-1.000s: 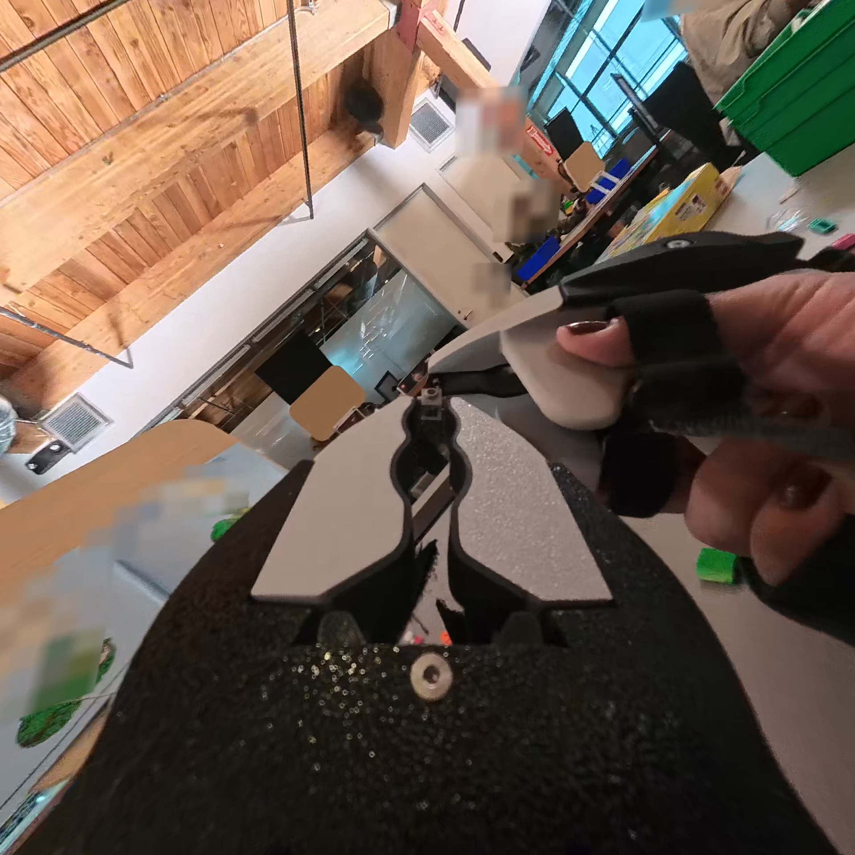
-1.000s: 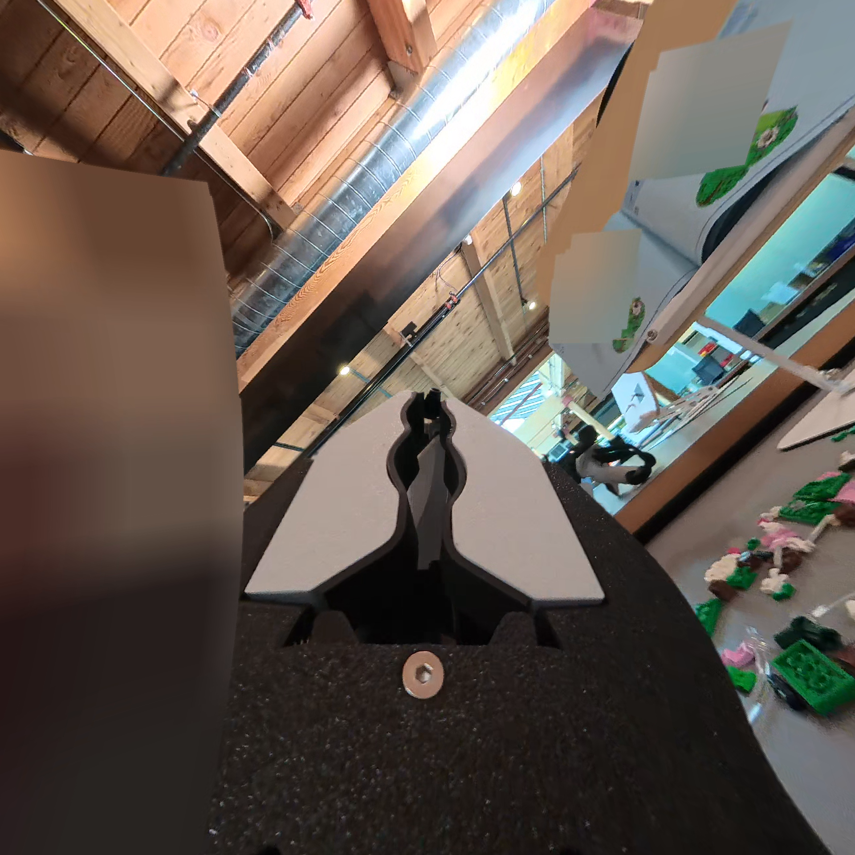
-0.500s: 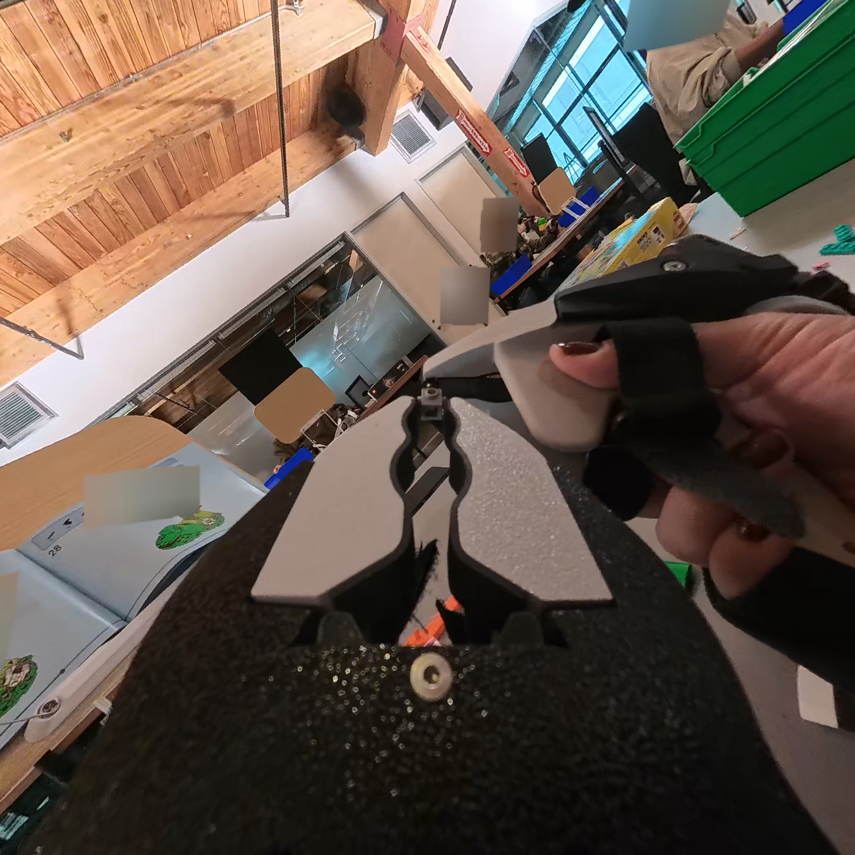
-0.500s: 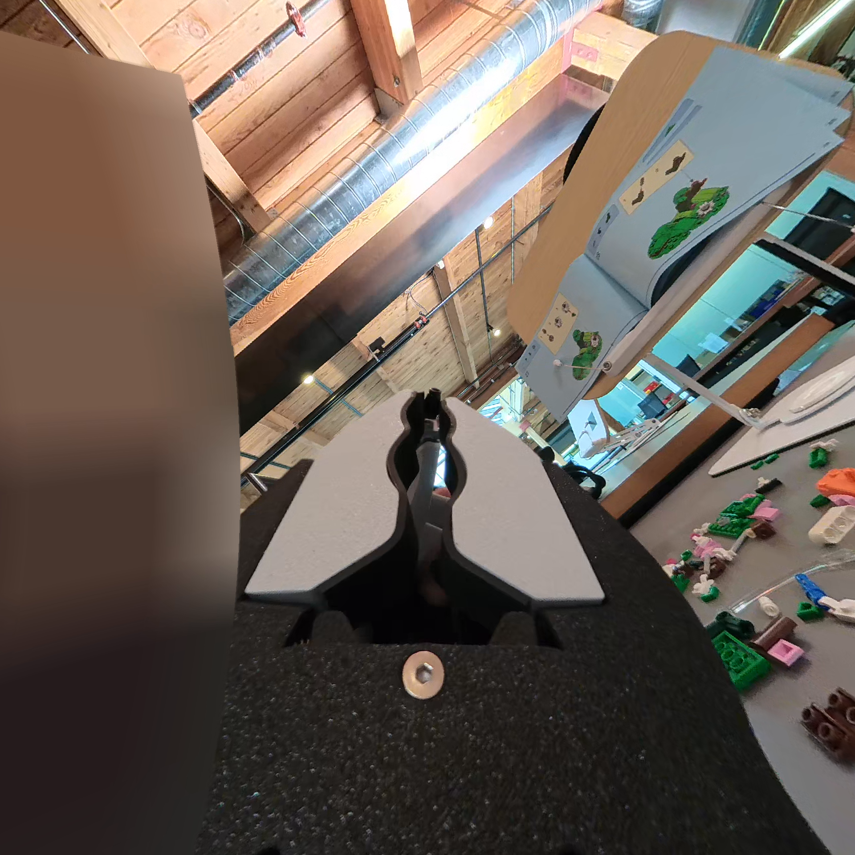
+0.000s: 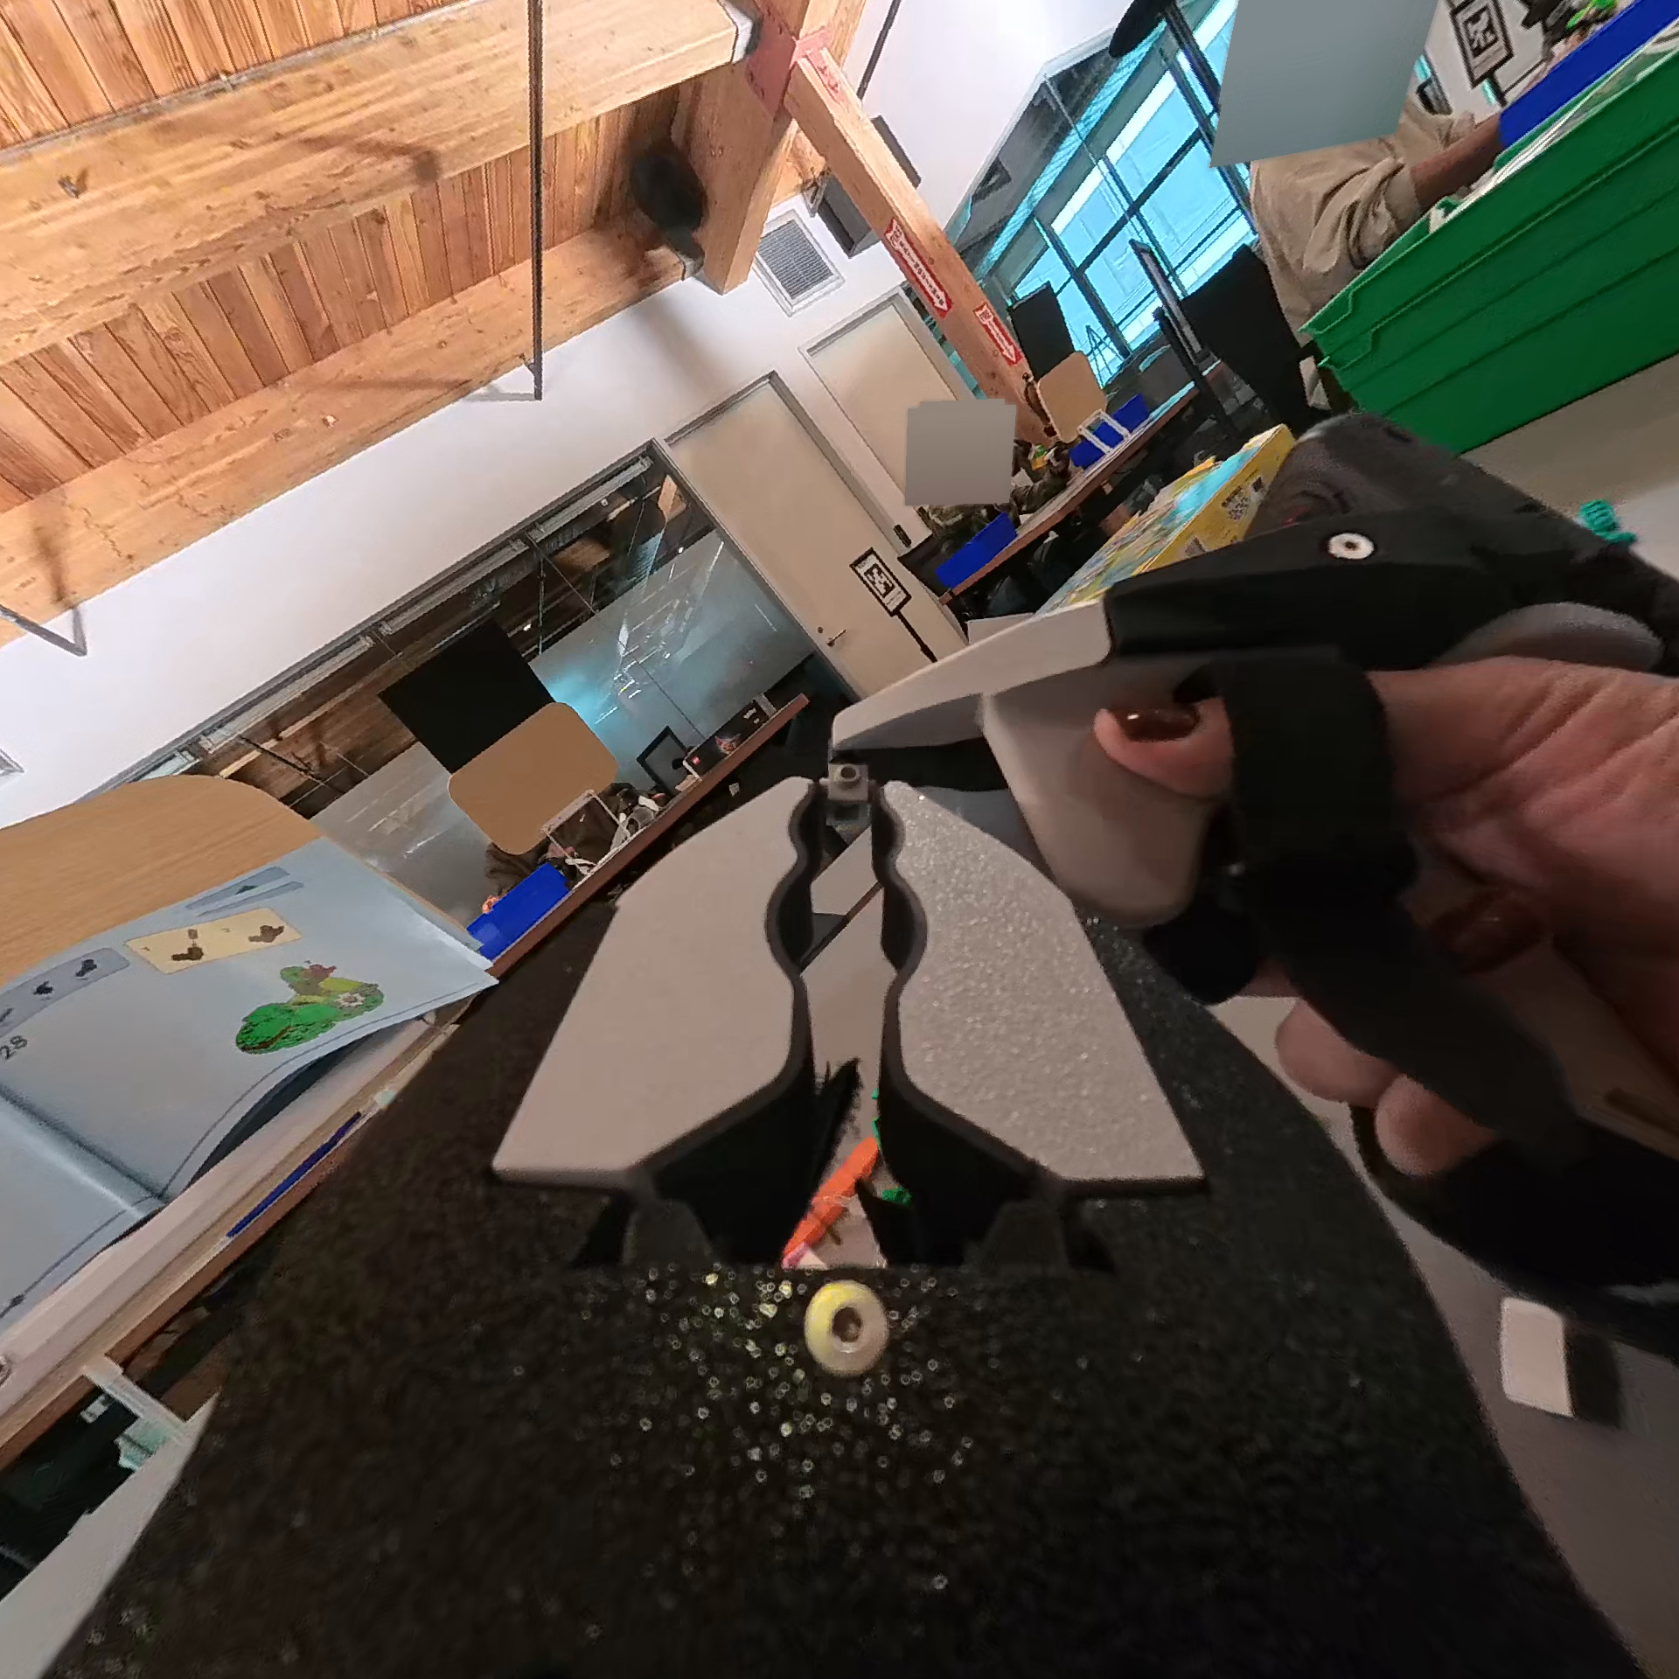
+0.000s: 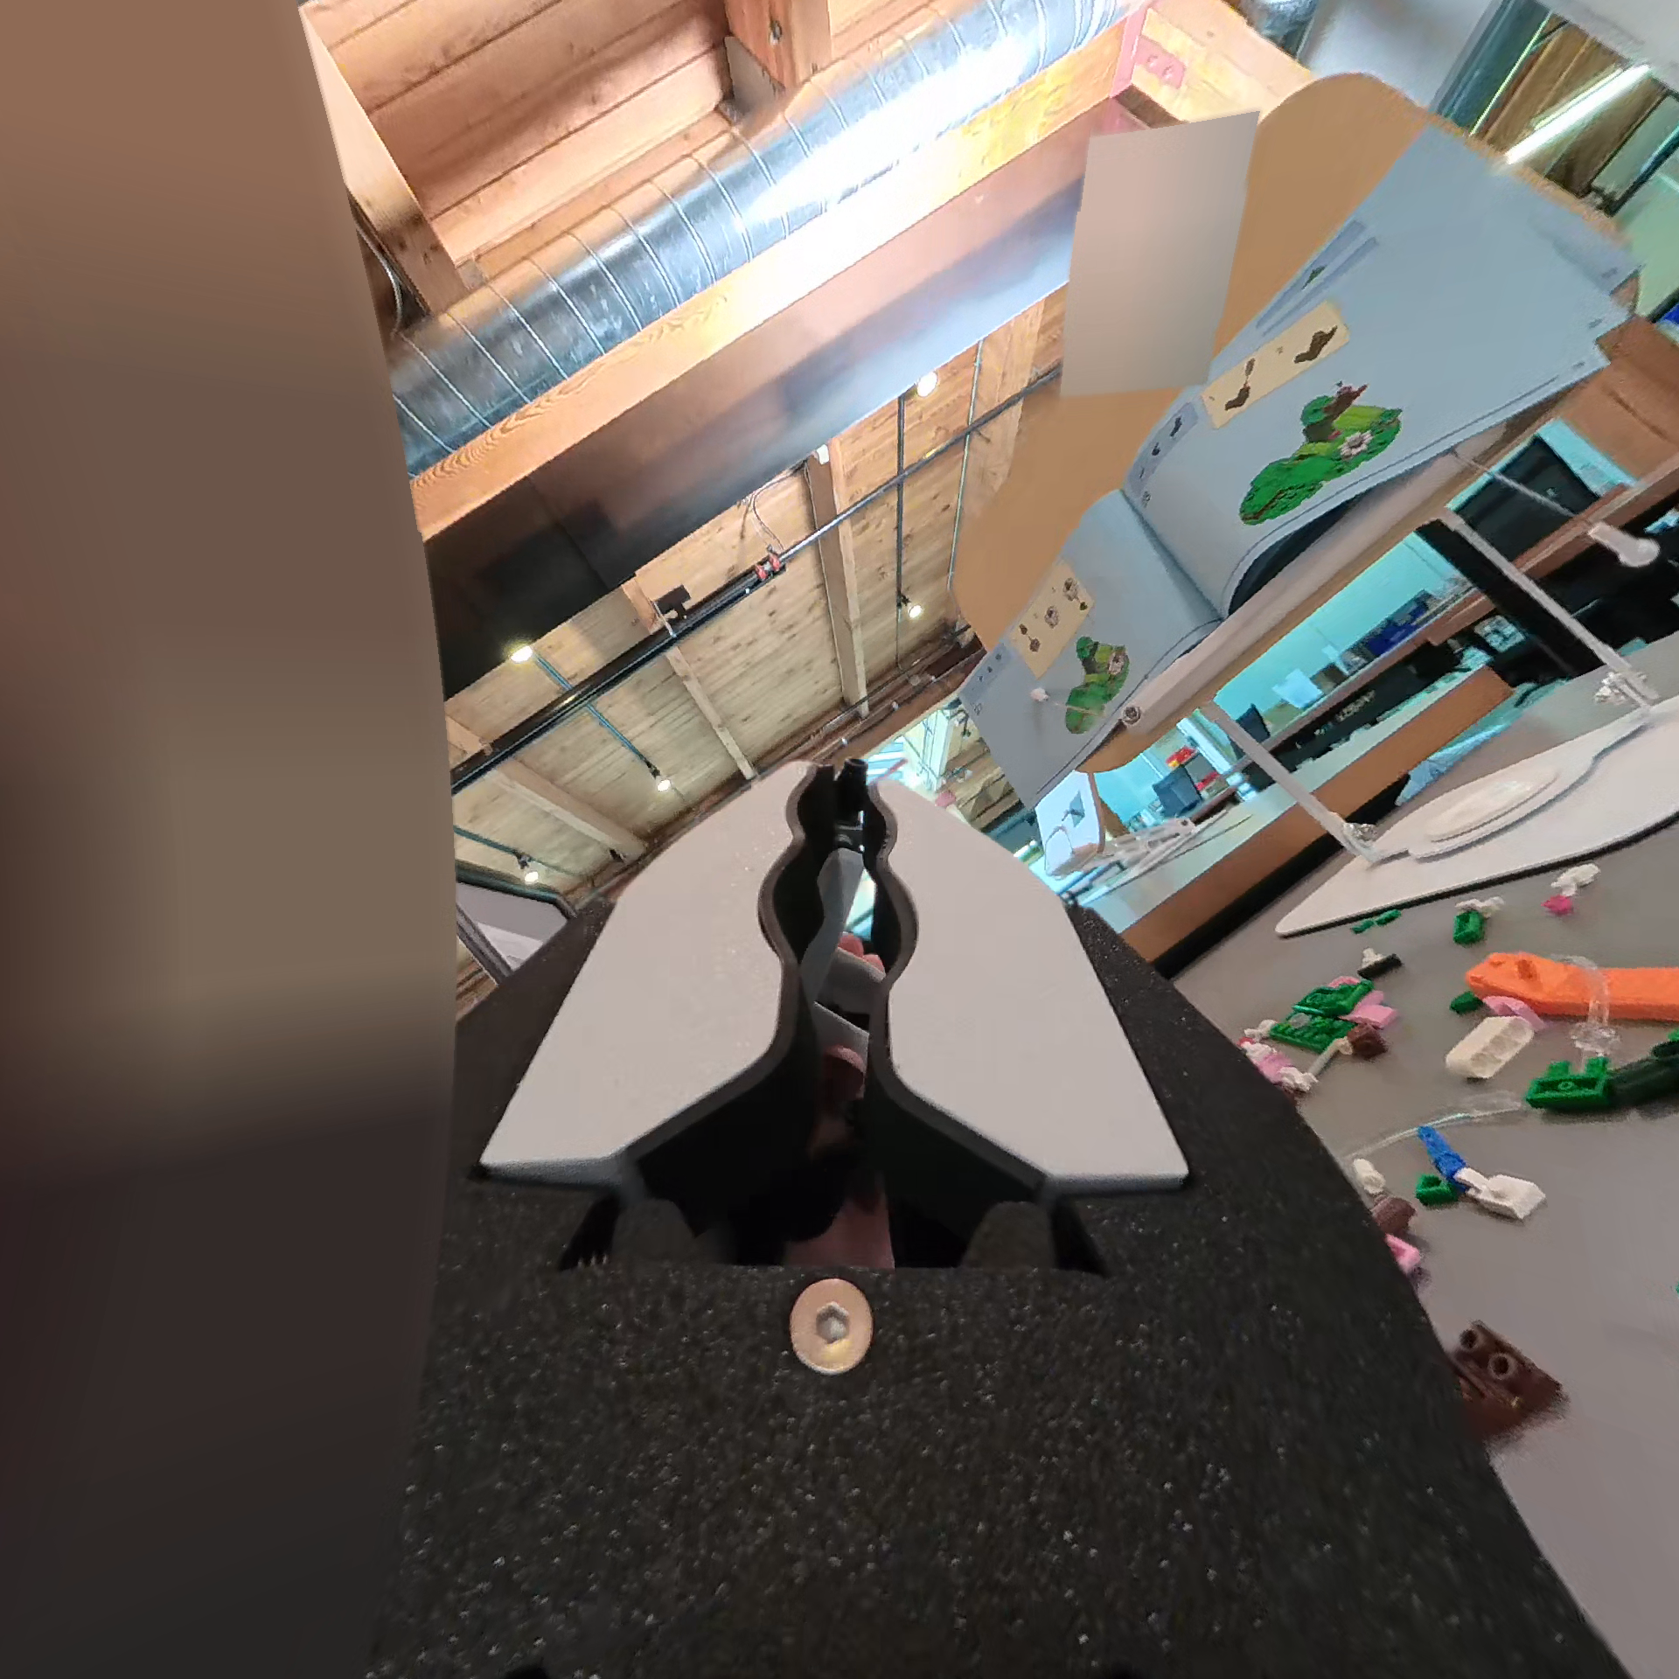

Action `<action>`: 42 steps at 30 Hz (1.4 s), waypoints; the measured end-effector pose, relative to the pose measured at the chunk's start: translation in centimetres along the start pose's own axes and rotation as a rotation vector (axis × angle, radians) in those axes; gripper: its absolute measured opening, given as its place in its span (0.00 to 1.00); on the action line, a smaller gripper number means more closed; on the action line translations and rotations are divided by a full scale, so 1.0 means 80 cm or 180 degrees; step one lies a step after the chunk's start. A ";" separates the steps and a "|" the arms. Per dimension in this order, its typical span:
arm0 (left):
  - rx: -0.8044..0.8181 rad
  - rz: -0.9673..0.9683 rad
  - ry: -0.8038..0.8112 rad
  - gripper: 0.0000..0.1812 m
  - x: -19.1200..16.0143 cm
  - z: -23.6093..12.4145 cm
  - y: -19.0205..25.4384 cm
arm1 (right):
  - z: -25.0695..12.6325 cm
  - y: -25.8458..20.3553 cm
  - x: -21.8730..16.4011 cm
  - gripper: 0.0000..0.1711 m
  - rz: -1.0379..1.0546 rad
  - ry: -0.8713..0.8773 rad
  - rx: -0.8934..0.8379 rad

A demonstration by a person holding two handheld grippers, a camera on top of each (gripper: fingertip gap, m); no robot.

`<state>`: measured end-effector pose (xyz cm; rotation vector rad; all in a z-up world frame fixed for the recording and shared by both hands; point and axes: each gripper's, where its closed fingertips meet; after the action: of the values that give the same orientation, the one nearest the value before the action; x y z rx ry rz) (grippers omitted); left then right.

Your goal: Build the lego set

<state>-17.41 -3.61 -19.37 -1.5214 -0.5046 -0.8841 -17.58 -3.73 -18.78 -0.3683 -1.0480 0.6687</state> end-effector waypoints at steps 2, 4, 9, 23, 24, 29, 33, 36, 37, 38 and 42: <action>-0.0012 -0.0017 0.0003 0.05 0.000 0.000 0.001 | -0.002 0.001 0.000 0.03 -0.0014 0.0068 -0.0044; -0.0030 -0.0082 -0.0005 0.05 0.000 0.002 0.002 | -0.003 0.001 0.001 0.04 -0.0070 0.0103 -0.0113; -0.0102 -0.0262 -0.0019 0.05 -0.001 0.004 0.004 | -0.005 0.004 0.001 0.04 -0.0215 0.0155 -0.0291; -0.1523 -0.2381 0.0665 0.05 0.025 -0.008 -0.007 | 0.000 -0.024 0.007 0.00 -0.1178 -0.0299 -0.0038; -0.1651 -0.2504 0.0713 0.05 0.028 -0.010 -0.007 | 0.001 -0.027 0.008 0.00 -0.1290 -0.0362 -0.0016; -0.1749 -0.2573 0.0552 0.05 0.017 -0.004 -0.004 | -0.002 -0.015 0.008 0.00 -0.1451 -0.0600 -0.0140; -0.1722 -0.2391 0.0352 0.05 0.003 0.000 0.006 | -0.010 -0.001 0.016 0.00 -0.1518 -0.0650 -0.0301; -0.1691 -0.2223 0.0334 0.05 0.003 -0.002 0.013 | -0.017 0.009 0.018 0.00 -0.1560 -0.0702 -0.0424; -0.1702 -0.2170 0.0327 0.05 0.003 -0.002 0.017 | -0.020 0.013 0.019 0.00 -0.1568 -0.0685 -0.0475; -0.1715 -0.2101 0.0320 0.05 0.003 -0.002 0.022 | -0.023 0.016 0.020 0.00 -0.1570 -0.0664 -0.0526; -0.1716 -0.1782 0.0323 0.05 0.009 -0.004 0.037 | -0.027 0.019 0.025 0.00 -0.1601 -0.0610 -0.0610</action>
<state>-14.82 -4.56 -20.72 -1.8361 -0.6674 -1.6223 -15.50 -1.19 -19.29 -0.1931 -1.3303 0.1537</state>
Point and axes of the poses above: each gripper's, where its closed fingertips meet, z out along the fingers, x out of its top, y = z × x across the jaws, and after that the axes turned 15 degrees about -y, right-handed
